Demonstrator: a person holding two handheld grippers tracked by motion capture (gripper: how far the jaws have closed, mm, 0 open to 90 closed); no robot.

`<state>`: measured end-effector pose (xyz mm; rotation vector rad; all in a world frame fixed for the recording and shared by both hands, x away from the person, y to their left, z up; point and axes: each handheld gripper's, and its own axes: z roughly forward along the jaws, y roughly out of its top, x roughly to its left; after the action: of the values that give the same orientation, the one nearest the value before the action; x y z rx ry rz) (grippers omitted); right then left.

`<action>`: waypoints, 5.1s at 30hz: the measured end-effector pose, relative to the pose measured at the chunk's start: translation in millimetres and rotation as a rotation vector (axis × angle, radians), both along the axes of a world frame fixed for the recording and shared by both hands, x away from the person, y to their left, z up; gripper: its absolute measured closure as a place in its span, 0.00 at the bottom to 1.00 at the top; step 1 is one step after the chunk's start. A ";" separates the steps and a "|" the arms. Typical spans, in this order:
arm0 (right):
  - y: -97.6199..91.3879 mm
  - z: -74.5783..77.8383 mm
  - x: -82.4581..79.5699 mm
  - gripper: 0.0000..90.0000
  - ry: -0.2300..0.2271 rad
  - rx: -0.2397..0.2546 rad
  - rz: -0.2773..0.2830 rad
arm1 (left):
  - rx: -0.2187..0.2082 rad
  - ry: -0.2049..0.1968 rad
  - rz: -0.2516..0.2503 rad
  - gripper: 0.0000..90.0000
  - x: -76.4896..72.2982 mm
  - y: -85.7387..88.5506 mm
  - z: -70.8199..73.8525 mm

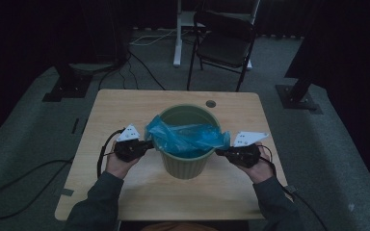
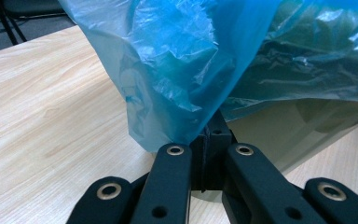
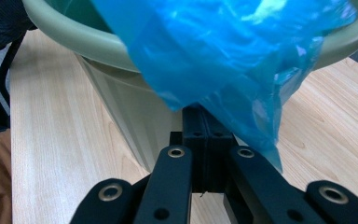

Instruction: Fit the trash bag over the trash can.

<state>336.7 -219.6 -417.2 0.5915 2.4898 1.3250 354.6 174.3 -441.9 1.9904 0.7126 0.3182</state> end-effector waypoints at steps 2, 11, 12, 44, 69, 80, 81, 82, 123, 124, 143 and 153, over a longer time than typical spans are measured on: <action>-0.4 -1.6 -0.1 1.00 0.007 -0.001 0.001 | 0.004 -0.003 -0.010 1.00 -3.1 -0.7 0.3; 1.8 -10.3 1.3 1.00 0.039 -0.044 0.014 | 0.024 -0.019 -0.043 1.00 -16.9 -3.2 0.3; 1.5 -10.1 0.9 1.00 0.039 -0.044 0.014 | 0.030 -0.016 -0.040 1.00 -16.4 -3.0 -0.8; -25.0 23.5 -21.5 0.76 -0.049 0.064 0.029 | 0.042 -0.025 -0.007 1.00 -18.6 3.4 -7.4; -20.9 49.2 -32.7 0.73 -0.137 0.145 0.053 | 0.030 -0.049 0.002 1.00 -19.8 3.3 -2.7; -36.3 54.5 -44.5 0.75 -0.152 0.160 0.063 | 0.032 -0.047 0.011 1.00 -18.7 4.9 -3.3; -38.0 54.8 -45.1 0.74 -0.154 0.164 0.060 | 0.032 -0.046 0.012 1.00 -18.7 5.0 -3.4; -39.8 55.1 -45.6 0.74 -0.155 0.169 0.056 | 0.032 -0.046 0.013 1.00 -18.6 5.3 -3.5; -23.4 57.1 1.3 0.99 -0.128 0.169 -0.081 | 0.038 -0.050 0.023 1.00 -18.6 6.8 -5.0; -24.2 56.0 4.8 1.00 -0.119 0.168 -0.093 | 0.040 -0.051 0.024 1.00 -18.6 6.9 -5.0; -38.9 33.5 66.3 1.00 0.050 0.136 -0.315 | 0.032 -0.067 0.062 1.00 -18.5 20.0 -2.7; -37.4 28.6 74.0 0.95 0.102 0.104 -0.372 | 0.018 -0.080 0.086 1.00 -19.2 25.3 0.8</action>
<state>410.7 -257.0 -388.6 1.1085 2.2464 1.3078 335.4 199.6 -441.0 1.9561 0.7479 0.4552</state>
